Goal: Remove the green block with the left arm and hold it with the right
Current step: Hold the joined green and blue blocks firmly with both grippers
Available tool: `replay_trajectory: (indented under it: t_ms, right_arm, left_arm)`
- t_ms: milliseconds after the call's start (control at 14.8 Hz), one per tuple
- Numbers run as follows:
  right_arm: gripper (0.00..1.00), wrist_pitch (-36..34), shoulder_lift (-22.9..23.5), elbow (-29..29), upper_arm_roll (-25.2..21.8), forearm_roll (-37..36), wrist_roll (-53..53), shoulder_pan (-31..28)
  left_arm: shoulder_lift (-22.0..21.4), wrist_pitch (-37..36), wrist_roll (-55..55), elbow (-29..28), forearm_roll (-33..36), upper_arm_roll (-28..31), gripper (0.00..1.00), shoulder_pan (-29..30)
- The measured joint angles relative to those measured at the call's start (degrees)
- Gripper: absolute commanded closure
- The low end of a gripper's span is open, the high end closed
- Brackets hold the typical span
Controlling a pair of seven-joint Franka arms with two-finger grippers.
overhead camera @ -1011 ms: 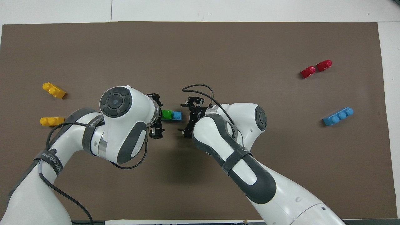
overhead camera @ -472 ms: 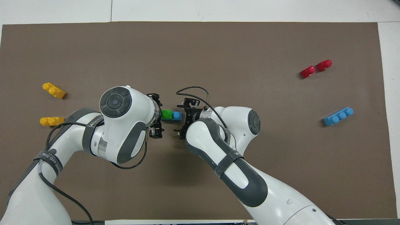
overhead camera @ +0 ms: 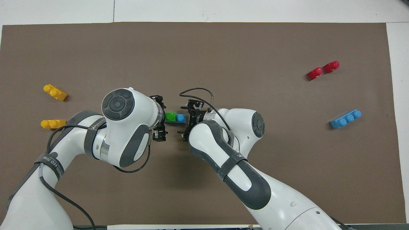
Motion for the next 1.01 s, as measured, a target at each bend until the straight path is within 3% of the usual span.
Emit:
replay_trajectory:
  t_ms: [202,404,606,876,1011]
  right_arm:
    - [0.01,0.0,0.1,0.0,0.0,0.0,0.0,0.0]
    - [0.13,0.0,0.2,0.0,0.0,0.0,0.0,0.0]
    - [0.38,0.0,0.2,0.0,0.0,0.0,0.0,0.0]
    - [1.0,0.1,0.2,0.1,0.0,0.0,0.0,0.1]
    - [1.0,0.1,0.2,0.1,0.0,0.0,-0.6,0.3]
  left_arm:
    - [0.0,0.0,0.0,0.0,0.0,0.0,0.0,0.0]
    - [0.0,0.1,0.0,0.0,0.0,0.0,0.0,0.0]
    - [0.0,0.1,0.0,-0.1,0.0,0.0,0.0,0.0]
    - [0.0,0.1,0.0,-0.1,0.0,0.1,0.0,0.0]
    - [0.0,0.2,0.0,-0.1,0.0,0.2,0.0,0.0]
